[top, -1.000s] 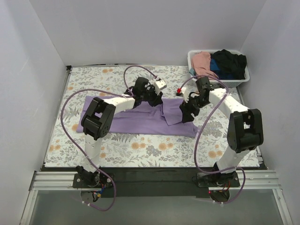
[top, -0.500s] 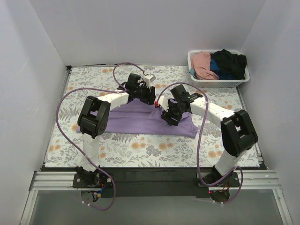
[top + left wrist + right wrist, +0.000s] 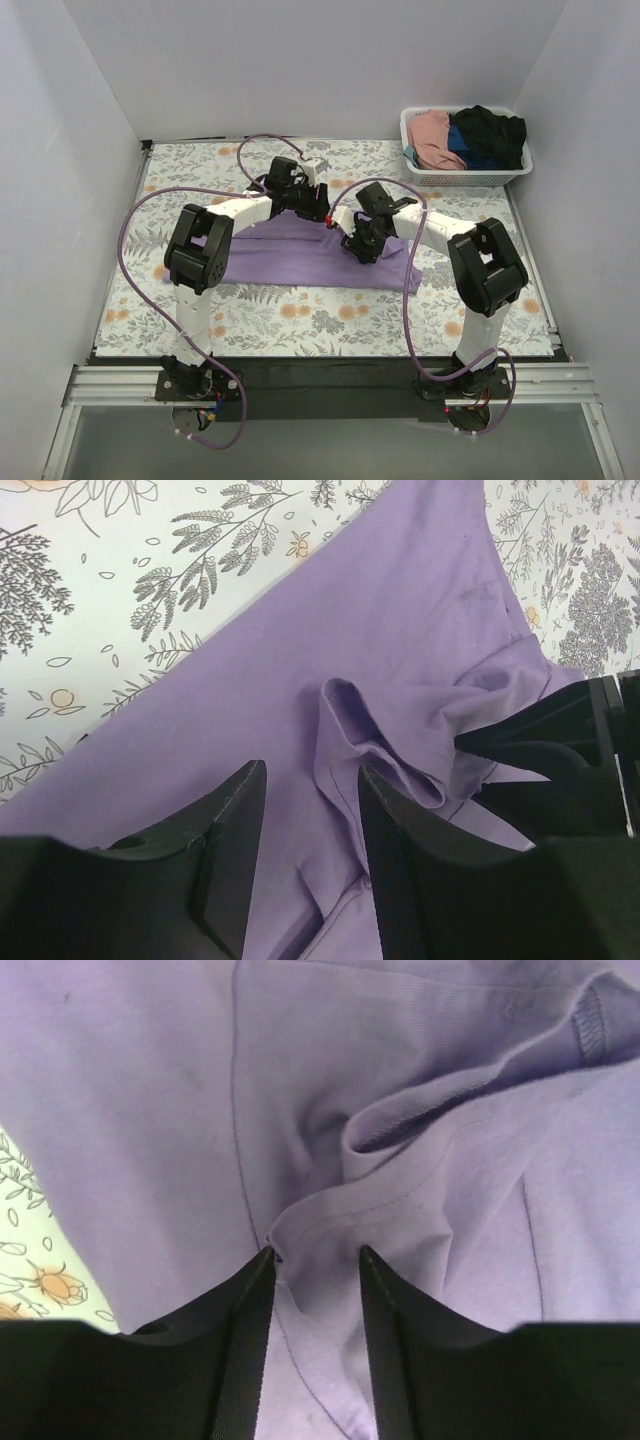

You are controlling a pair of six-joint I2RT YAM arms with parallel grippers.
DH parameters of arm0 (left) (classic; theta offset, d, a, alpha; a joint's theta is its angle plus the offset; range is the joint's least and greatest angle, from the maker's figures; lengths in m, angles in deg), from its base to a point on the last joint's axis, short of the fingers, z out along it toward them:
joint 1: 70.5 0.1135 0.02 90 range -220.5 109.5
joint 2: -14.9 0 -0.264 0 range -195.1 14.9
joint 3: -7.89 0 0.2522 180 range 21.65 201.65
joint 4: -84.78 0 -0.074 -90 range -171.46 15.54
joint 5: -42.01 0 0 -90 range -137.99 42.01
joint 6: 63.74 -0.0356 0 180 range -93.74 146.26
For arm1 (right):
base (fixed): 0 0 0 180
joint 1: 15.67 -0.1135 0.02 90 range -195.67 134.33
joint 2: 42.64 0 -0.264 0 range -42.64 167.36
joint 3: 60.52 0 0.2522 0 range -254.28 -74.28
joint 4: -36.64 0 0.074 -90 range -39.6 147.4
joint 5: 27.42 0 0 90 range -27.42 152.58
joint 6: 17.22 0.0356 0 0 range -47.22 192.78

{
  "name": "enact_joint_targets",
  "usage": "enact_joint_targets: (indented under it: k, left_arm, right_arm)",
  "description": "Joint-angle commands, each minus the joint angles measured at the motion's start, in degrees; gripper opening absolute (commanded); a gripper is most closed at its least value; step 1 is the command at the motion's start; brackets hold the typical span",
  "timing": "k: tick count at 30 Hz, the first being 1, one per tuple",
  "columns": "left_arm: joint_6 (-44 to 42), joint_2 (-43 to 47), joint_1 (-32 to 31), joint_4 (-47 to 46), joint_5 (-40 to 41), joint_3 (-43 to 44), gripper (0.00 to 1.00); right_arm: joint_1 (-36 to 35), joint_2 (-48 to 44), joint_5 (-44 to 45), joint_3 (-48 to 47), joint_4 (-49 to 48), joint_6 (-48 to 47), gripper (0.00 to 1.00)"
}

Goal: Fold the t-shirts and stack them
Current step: Fold the tshirt

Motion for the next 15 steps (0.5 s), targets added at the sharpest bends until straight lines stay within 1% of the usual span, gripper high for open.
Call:
enact_joint_targets:
  k: [1,3,4,6,7,9,15]
  left_arm:
    - [1.3,4.1,0.9,0.4,-0.9,-0.5,0.41]
    - [1.5,4.2,1.3,0.4,-1.0,-0.5,0.41]
    - [1.5,4.2,1.4,0.2,-1.1,-0.6,0.41]
    - [1.4,4.3,1.7,0.0,-1.1,-0.9,0.41]
    - [1.0,4.3,1.7,0.0,-1.2,-0.9,0.41]
    - [0.7,4.2,1.8,-0.1,-1.5,-0.8,0.41]
    - [0.5,3.1,1.8,-0.7,-2.7,-0.1,0.41]
  right_arm:
    - [0.1,0.4,2.3,-3.1,-1.4,0.8,0.43]
    - [0.9,0.0,3.1,-3.5,-1.6,1.0,0.34]
    - [1.2,-0.2,3.5,-3.9,-1.6,1.2,0.26]
    - [2.0,-0.9,4.2,-5.0,-1.4,1.3,0.17]
    - [2.4,-1.0,4.5,-5.4,-1.5,1.3,0.10]
    - [3.4,-1.3,4.6,-7.2,-1.4,1.1,0.01]
    - [5.8,-0.2,4.7,-12.3,0.0,-0.6,0.01]
